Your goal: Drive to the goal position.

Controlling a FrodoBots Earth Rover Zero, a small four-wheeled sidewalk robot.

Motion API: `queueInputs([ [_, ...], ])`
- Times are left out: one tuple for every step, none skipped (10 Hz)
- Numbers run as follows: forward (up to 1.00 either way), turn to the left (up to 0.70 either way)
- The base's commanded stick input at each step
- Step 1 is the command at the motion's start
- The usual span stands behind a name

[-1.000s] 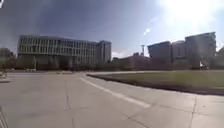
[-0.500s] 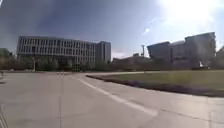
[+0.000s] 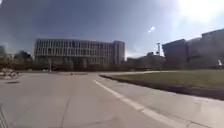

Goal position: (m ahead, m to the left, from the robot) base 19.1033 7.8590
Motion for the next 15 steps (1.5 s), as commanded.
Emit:
queueInputs([
  [0.7, 0.0],
  [0.7, 0.0],
  [0.7, 0.0],
  [0.7, 0.0],
  [0.7, 0.0],
  [0.7, 0.0],
  [0.7, 0.0],
  [0.7, 0.0],
  [0.7, 0.0],
  [0.7, 0.21],
  [0.7, 0.35],
  [0.7, 0.0],
  [0.7, 0.0],
  [0.7, 0.0],
  [0.7, 0.0],
])
